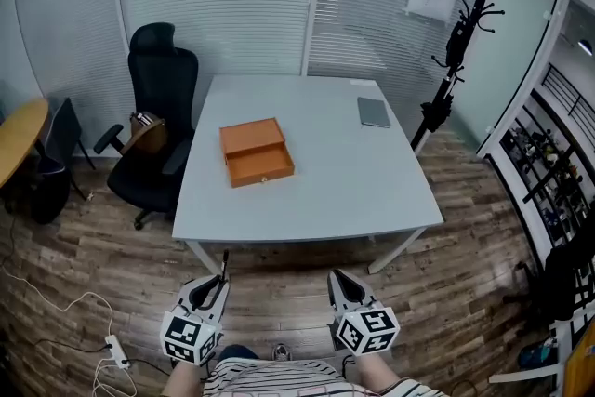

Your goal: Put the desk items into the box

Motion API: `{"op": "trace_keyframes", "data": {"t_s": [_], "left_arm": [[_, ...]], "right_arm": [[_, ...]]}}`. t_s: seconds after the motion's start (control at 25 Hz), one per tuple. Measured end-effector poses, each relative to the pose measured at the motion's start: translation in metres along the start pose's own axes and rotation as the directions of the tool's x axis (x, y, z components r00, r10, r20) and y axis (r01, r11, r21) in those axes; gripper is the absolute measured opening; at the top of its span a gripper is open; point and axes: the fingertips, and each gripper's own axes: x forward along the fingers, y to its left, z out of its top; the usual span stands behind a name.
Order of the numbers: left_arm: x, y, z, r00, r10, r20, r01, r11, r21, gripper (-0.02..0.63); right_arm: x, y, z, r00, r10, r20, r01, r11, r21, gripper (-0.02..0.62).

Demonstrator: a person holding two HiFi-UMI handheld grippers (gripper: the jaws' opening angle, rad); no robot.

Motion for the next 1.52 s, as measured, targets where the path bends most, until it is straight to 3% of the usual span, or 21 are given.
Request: {"op": "trace_keyframes", "data": {"t_s": [0.36, 0.84, 1.24, 1.52], "left_arm": [[0.039, 0.056, 0.008, 1.000, 0.014, -0.012, -0.014, 1.000, 0.002, 0.067], [0.119, 0.171, 0.035, 0.991, -0.135, -0.026, 0.136, 0.990, 0.038, 0.067], [0.163, 0.254, 0.056, 0.968, -0.247, -0.046, 0.251, 0.957, 0.142, 0.067], [0.196, 0.281, 0.076, 0.946, -0.316, -0.068, 0.323, 0.923, 0.207, 0.067]], "right_arm": [[0.055, -0.007, 0.003, 1.000, -0.009, -0.023, 0.009, 1.000, 0.017, 0.026], [0.166, 0.005, 0.035, 0.988, -0.156, 0.004, 0.156, 0.986, 0.057, 0.026], [0.225, 0.026, 0.046, 0.960, -0.279, 0.040, 0.274, 0.957, 0.096, 0.026], [0.239, 0.033, 0.044, 0.940, -0.340, 0.037, 0.334, 0.935, 0.119, 0.026]]}}
